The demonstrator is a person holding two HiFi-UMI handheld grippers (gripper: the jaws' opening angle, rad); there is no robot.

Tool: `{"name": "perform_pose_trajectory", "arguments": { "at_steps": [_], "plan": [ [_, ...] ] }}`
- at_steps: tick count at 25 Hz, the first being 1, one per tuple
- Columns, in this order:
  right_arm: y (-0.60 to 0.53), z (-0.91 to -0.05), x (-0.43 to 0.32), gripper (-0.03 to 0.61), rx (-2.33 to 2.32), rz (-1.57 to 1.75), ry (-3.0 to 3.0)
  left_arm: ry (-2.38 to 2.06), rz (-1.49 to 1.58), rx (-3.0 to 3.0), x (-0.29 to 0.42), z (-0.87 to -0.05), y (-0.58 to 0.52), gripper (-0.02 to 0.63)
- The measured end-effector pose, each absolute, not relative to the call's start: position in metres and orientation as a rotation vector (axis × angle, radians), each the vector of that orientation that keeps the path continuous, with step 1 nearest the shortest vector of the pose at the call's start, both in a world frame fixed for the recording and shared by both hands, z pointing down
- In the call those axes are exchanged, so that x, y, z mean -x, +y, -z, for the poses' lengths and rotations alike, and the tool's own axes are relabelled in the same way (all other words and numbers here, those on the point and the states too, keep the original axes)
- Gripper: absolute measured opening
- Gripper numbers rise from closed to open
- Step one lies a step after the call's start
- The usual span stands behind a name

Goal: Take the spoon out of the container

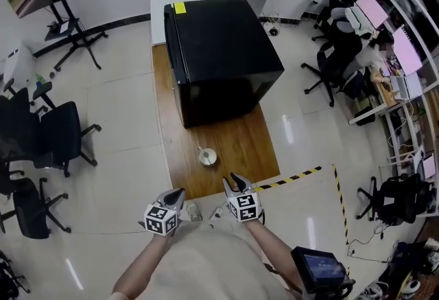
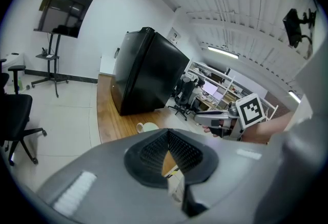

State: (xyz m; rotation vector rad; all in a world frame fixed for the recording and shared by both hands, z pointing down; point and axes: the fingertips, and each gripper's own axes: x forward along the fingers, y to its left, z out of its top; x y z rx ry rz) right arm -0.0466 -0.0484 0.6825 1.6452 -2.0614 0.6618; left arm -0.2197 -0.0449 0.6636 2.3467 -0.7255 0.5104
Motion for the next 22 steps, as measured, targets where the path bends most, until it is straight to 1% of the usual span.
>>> {"name": "perform_pose_trajectory", "arguments": {
  "at_steps": [4,8,13,22],
  "plan": [
    [-0.065,-0.707,0.046,0.132,-1.585,-0.666,-2.026,-0.739,-0.493,-2.38,0.208,-0.66,-0.061,0.003],
    [-0.078,-0.745,0.06,0.138,-1.482,-0.675,-2.006,-0.799,-0.501,-2.348,0.212,-0.669,-0.074,0.003],
    [-0.096,-0.777,0.071,0.166,-1.39,-0.701,-2.008,-0.88,-0.506,-2.339,0.213,-0.669,-0.08,0.003],
    [-0.112,-0.812,0.071,0.166,-1.316,-0.625,-1.932,-1.009,-0.498,-2.279,0.232,-0.668,-0.091,0.003]
  ]
}}
